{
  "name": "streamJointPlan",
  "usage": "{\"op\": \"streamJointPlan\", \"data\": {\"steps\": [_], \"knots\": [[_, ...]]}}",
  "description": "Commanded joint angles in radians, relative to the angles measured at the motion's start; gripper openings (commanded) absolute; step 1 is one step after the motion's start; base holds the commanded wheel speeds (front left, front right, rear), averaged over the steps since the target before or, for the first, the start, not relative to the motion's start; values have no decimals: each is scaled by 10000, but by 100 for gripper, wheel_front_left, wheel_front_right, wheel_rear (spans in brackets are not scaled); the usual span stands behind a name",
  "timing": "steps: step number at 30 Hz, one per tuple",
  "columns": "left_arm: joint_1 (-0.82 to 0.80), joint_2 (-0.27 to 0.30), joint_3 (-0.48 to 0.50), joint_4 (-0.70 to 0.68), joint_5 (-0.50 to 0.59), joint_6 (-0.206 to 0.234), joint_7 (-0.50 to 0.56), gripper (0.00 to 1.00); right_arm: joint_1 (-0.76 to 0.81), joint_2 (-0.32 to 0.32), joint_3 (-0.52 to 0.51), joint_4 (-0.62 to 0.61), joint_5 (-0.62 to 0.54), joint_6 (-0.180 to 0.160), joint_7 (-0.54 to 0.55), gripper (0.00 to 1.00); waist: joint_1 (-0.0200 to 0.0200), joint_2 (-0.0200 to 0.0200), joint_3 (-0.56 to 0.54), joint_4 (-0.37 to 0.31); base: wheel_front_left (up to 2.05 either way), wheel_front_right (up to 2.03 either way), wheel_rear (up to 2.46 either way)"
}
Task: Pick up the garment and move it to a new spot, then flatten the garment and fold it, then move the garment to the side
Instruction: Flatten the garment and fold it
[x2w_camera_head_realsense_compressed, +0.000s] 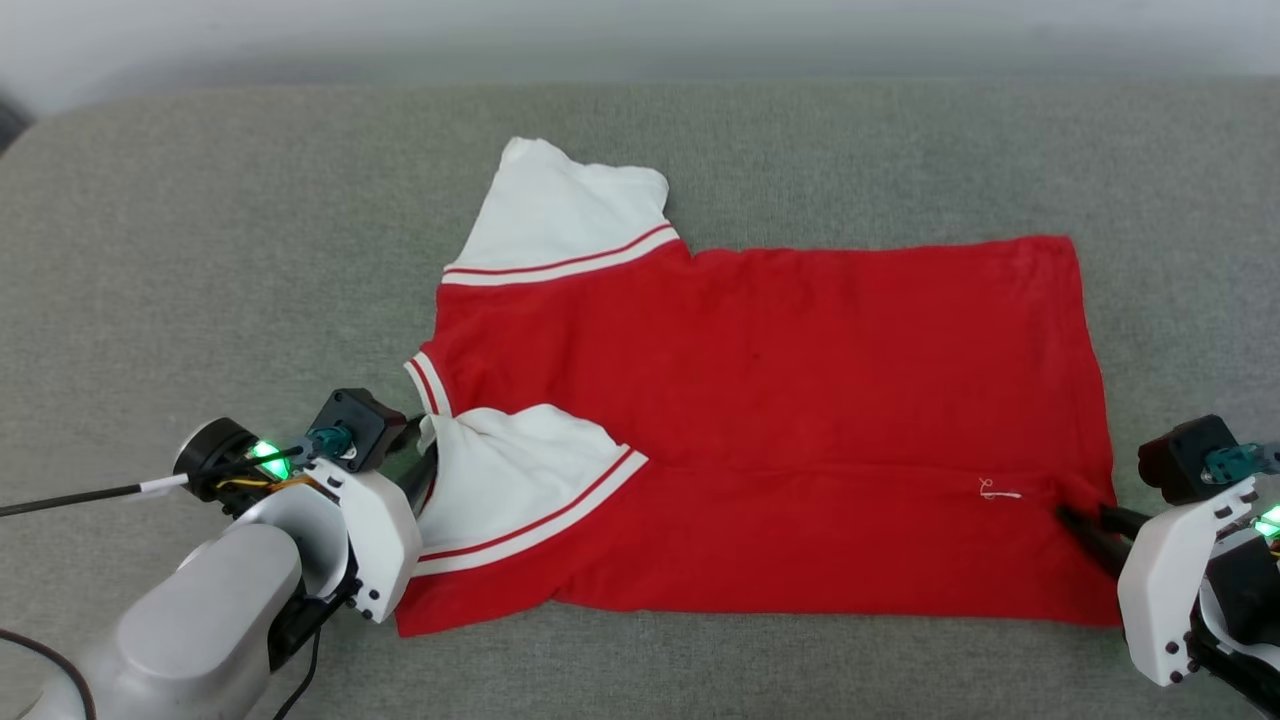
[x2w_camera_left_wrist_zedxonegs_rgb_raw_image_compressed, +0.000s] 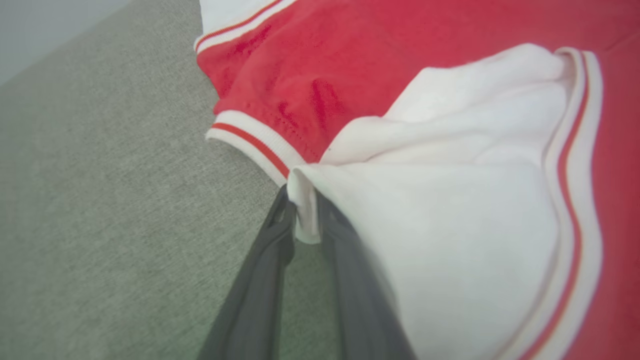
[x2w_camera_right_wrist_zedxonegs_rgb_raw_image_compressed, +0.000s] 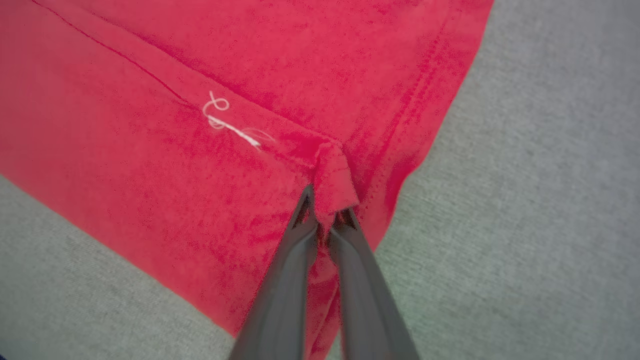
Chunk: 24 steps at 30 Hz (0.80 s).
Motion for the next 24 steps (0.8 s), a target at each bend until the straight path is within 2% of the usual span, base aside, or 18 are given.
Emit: {"op": "streamJointPlan", "data": {"steps": [1, 7, 10, 18, 24], "knots": [[11, -31, 76, 48, -72, -57, -110, 100, 120, 53, -29, 45, 39, -8, -199, 100, -1, -1, -391, 97, 0, 0, 0], [-431, 388, -31, -315, -106, -213, 357, 100, 438, 97, -155, -40, 129, -8, -552, 100, -1, -1, -1094, 249, 0, 0, 0], [-729, 728, -150, -766, -155, -284, 1082, 100, 561, 125, -206, -83, 110, -8, -605, 100, -1, -1, -1312, 285, 0, 0, 0], [-1597, 1565, -638, -2404, -1231, -439, 4526, 100, 727, 207, -346, -162, 26, -8, -569, 100, -1, -1, -1524, 270, 0, 0, 0], [-1935, 1821, -1099, -3189, -2484, -448, 7068, 100, 709, 282, -325, -236, -18, -8, -479, 100, -1, -1, -1538, 178, 0, 0, 0]]}}
